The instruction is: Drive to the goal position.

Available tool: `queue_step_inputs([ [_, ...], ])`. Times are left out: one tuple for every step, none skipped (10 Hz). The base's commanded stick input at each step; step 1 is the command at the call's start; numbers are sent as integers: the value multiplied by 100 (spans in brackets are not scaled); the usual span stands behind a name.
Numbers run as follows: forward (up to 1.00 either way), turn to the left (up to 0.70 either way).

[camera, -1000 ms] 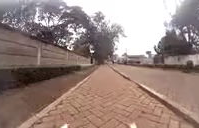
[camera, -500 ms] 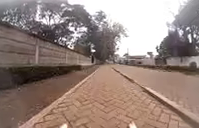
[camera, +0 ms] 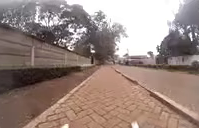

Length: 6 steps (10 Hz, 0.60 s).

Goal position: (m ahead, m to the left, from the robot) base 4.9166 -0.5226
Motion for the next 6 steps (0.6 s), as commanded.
queue_step_inputs([
  [70,0],
  [70,0],
  [70,0],
  [70,0],
  [70,0],
  [70,0],
])
